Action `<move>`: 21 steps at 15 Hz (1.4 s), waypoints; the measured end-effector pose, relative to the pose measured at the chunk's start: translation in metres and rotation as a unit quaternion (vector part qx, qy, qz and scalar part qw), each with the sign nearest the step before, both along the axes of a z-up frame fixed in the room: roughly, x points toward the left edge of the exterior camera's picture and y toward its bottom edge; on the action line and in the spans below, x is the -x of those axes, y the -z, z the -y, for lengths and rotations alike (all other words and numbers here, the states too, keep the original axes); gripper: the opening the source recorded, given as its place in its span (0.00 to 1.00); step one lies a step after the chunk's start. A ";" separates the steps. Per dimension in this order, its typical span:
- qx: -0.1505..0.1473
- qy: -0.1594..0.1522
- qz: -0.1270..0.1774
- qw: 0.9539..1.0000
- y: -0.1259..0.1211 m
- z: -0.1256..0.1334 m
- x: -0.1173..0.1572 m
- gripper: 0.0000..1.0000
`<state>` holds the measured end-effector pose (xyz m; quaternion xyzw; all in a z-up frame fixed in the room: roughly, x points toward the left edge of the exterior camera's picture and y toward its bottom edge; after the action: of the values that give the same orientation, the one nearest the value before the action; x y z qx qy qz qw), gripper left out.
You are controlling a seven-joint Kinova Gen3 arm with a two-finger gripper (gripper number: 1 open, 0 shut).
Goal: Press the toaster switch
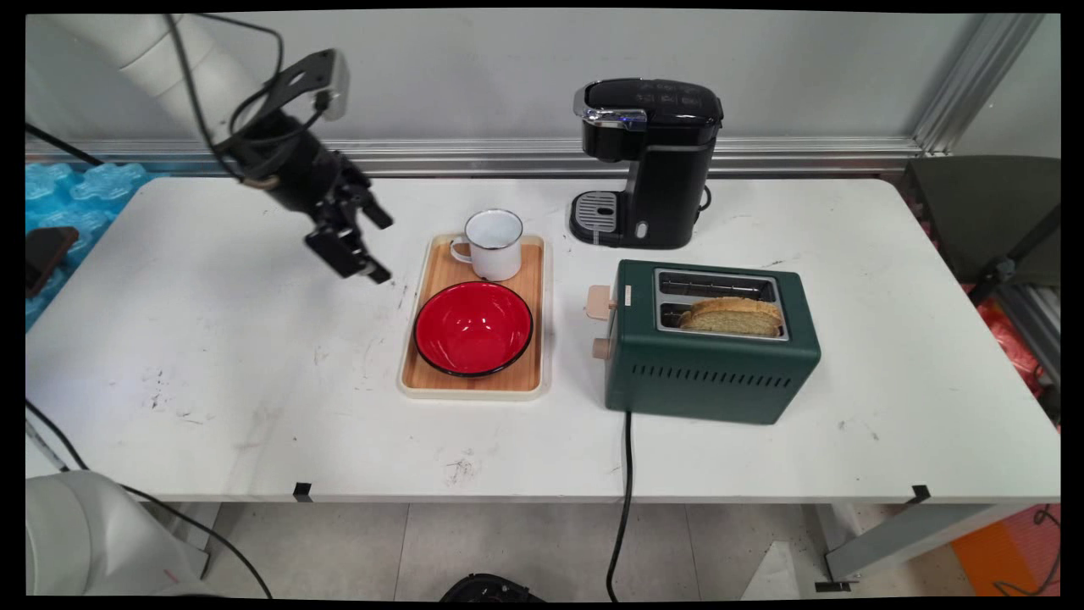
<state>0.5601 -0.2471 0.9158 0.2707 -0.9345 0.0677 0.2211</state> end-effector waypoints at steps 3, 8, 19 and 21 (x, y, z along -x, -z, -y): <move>0.010 0.007 -0.017 1.000 -0.005 0.009 0.020 1.00; 0.021 0.018 -0.038 0.999 -0.010 0.018 0.047 0.00; 0.043 0.058 -0.068 0.995 -0.010 0.028 0.115 0.00; 0.044 0.063 -0.072 0.994 -0.010 0.028 0.125 0.00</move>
<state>0.4354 -0.2751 0.9254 0.2055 -0.9276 0.0749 0.3030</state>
